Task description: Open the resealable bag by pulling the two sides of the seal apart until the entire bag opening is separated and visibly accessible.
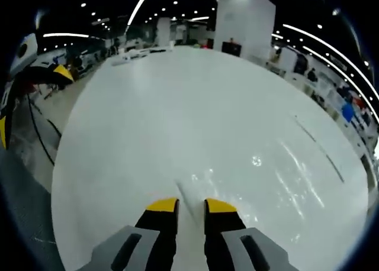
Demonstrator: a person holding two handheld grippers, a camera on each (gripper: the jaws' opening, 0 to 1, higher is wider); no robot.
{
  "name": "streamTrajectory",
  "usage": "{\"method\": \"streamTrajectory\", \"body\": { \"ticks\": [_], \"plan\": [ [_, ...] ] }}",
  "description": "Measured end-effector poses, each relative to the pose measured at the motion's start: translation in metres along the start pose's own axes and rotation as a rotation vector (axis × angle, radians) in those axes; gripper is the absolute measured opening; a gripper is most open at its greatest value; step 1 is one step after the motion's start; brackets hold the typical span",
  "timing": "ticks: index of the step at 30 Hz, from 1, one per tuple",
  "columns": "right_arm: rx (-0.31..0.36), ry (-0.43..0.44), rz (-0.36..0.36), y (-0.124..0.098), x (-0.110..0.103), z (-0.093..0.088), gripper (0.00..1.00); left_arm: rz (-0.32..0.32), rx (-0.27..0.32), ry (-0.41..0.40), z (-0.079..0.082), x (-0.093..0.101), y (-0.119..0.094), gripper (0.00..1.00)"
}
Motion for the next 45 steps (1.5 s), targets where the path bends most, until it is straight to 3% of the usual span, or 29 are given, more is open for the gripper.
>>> {"method": "streamTrajectory", "body": {
  "ticks": [15, 18, 25, 31, 36, 45],
  "plan": [
    [-0.016, -0.048, 0.062, 0.006, -0.005, -0.001, 0.03, 0.02, 0.007, -0.038, -0.004, -0.002, 0.002, 0.88],
    [-0.017, -0.133, 0.073, 0.006, -0.007, 0.002, 0.02, 0.022, 0.007, -0.038, -0.004, -0.002, 0.001, 0.88],
    [-0.021, -0.128, 0.091, 0.003, -0.013, 0.002, 0.01, 0.03, 0.004, -0.029, -0.003, -0.003, 0.001, 0.88],
    [-0.016, -0.104, 0.103, -0.005, -0.018, 0.004, 0.01, 0.037, 0.014, -0.01, 0.001, -0.003, 0.001, 0.84],
    [-0.04, -0.168, 0.145, -0.017, -0.032, 0.002, 0.01, 0.023, 0.032, 0.017, 0.008, 0.001, 0.003, 0.81],
    [-0.004, -0.151, 0.181, -0.034, -0.052, 0.003, 0.01, 0.005, 0.02, 0.052, 0.009, 0.01, 0.014, 0.77]
  ]
}}
Point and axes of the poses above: the point that each gripper's makers call its tool centre point, and the gripper's own axes: y roughly forward along the fingers, x roughly to its right, z roughly out of its top, the point moved 6 cm from there along -y, roughly backward along the fingers, and after that the axes turned 5 degrees about x, right-handed, at the moved point
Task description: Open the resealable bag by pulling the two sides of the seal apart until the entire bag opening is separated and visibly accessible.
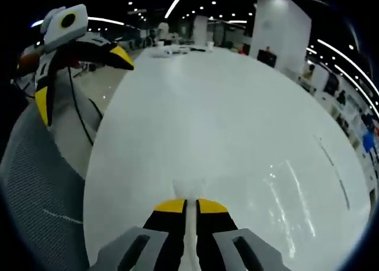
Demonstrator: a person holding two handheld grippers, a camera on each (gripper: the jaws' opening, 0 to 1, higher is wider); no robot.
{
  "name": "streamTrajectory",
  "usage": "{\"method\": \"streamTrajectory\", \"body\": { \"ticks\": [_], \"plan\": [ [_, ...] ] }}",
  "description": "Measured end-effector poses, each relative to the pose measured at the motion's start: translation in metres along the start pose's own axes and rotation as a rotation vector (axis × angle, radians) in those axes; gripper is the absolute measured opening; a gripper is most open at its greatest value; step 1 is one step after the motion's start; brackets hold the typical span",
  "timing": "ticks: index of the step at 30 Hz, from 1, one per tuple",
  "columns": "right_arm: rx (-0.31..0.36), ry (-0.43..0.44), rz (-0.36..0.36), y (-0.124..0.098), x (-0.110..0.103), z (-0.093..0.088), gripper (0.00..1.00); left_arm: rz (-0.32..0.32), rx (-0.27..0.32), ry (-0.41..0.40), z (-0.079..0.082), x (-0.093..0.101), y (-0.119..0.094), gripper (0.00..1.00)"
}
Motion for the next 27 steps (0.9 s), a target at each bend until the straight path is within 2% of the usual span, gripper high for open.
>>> {"method": "streamTrajectory", "body": {
  "ticks": [8, 12, 15, 18, 27],
  "plan": [
    [0.043, -0.002, 0.028, -0.018, -0.017, 0.006, 0.01, 0.038, -0.012, 0.063, 0.0, 0.002, 0.004, 0.68],
    [0.055, 0.002, 0.042, -0.026, -0.027, 0.007, 0.01, 0.012, -0.017, 0.087, 0.0, 0.007, 0.005, 0.65],
    [0.06, 0.009, 0.048, -0.031, -0.033, 0.006, 0.01, -0.014, -0.02, 0.069, -0.003, 0.01, 0.007, 0.58],
    [0.06, 0.008, 0.05, -0.036, -0.038, 0.005, 0.0, -0.024, -0.016, 0.069, -0.005, 0.015, 0.007, 0.58],
    [0.072, -0.021, 0.079, -0.052, -0.061, 0.008, 0.0, -0.069, -0.03, 0.137, -0.002, 0.028, 0.013, 0.56]
  ]
}}
Point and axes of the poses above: the point that each gripper's makers call its tool centre point, and the gripper's own axes: y roughly forward along the fingers, x roughly to its right, z roughly out of its top, the point moved 6 cm from there along -y, roughly backward along the fingers, and after that the axes turned 5 degrees about x, right-handed, at the moved point
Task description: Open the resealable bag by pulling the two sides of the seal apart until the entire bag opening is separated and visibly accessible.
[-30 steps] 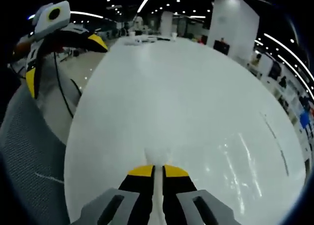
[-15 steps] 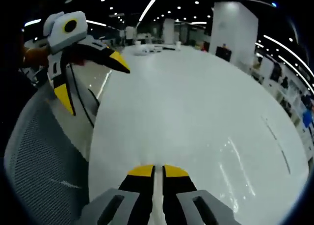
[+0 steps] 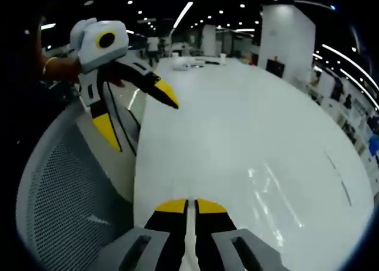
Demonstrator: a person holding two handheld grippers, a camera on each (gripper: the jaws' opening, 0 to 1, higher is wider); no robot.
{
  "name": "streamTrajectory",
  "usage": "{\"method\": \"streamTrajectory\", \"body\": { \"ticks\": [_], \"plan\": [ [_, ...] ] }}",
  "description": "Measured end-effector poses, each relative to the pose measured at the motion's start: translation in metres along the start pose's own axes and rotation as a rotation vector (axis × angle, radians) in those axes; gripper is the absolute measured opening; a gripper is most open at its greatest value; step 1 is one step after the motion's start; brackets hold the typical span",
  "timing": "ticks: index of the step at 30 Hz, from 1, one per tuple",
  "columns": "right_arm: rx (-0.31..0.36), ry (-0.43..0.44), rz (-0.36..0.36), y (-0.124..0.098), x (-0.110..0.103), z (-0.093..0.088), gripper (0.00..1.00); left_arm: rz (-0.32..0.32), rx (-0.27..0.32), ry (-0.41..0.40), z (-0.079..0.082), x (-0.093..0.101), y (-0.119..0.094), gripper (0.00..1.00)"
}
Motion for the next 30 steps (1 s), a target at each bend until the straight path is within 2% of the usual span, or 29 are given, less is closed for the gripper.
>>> {"method": "streamTrajectory", "body": {
  "ticks": [3, 8, 12, 16, 18, 20, 28, 30],
  "plan": [
    [-0.001, -0.019, 0.009, -0.003, -0.008, 0.003, 0.0, -0.021, 0.005, -0.007, 0.002, 0.002, 0.004, 0.55],
    [-0.001, -0.015, 0.024, -0.004, -0.017, 0.001, 0.0, -0.059, 0.0, 0.04, 0.007, 0.007, 0.009, 0.51],
    [0.0, -0.012, 0.039, -0.005, -0.027, 0.0, 0.0, -0.096, -0.043, 0.094, 0.004, 0.011, 0.015, 0.42],
    [-0.002, -0.012, 0.047, -0.007, -0.032, 0.0, 0.0, -0.12, -0.056, 0.106, 0.003, 0.014, 0.019, 0.39],
    [0.0, -0.01, 0.048, -0.008, -0.034, 0.001, 0.0, -0.135, -0.089, 0.117, 0.0, 0.016, 0.023, 0.33],
    [-0.003, -0.011, 0.053, -0.007, -0.035, 0.001, 0.0, -0.154, -0.097, 0.143, -0.001, 0.019, 0.028, 0.27],
    [-0.015, -0.026, 0.082, -0.005, -0.045, 0.004, 0.0, -0.212, -0.084, 0.212, 0.007, 0.028, 0.037, 0.26],
    [-0.018, -0.031, 0.087, -0.004, -0.047, 0.005, 0.0, -0.226, -0.091, 0.238, 0.008, 0.03, 0.038, 0.23]
  ]
}}
Point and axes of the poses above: the point that each gripper's makers call its tool centre point, and the gripper's own axes: y roughly forward along the fingers, x roughly to its right, z roughly out of its top, the point moved 6 cm from there along -y, roughly backward along the fingers, and after that the axes turned 5 degrees about x, right-handed, at the moved point
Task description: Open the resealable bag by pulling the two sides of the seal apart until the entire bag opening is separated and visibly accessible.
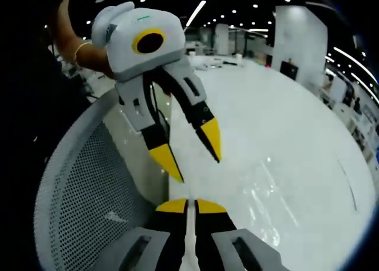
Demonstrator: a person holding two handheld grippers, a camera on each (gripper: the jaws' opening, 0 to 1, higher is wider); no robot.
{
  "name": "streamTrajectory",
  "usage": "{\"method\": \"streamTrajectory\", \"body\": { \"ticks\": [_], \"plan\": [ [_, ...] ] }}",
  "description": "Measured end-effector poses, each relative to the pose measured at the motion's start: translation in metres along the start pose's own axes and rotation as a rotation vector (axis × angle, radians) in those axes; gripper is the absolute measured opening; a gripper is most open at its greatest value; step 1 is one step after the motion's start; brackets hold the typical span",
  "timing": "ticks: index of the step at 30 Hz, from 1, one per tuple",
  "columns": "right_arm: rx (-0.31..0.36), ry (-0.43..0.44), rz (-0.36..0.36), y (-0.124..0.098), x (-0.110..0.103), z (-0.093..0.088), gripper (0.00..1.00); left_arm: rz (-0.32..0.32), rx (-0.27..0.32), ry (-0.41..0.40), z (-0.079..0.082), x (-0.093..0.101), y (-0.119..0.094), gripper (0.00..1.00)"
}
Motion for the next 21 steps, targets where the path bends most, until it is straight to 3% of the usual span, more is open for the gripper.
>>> {"method": "streamTrajectory", "body": {
  "ticks": [12, 18, 21],
  "plan": [
    [-0.001, -0.012, 0.019, 0.006, -0.007, 0.006, 0.0, -0.105, -0.01, 0.118, 0.001, 0.012, 0.002, 0.02],
    [0.0, -0.014, 0.0, 0.005, -0.007, 0.004, 0.0, -0.155, -0.028, 0.225, 0.0, 0.015, 0.003, 0.0],
    [0.003, -0.026, -0.029, 0.006, -0.007, 0.004, 0.0, -0.163, -0.034, 0.236, -0.001, 0.015, 0.003, 0.0]
  ]
}}
Point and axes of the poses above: the point that each gripper's makers call its tool centre point, and the gripper's own axes: y roughly forward along the fingers, x roughly to its right, z roughly out of its top, the point moved 6 cm from there along -y, roughly backward along the fingers, and after that the axes turned 5 degrees about x, right-handed, at the moved point
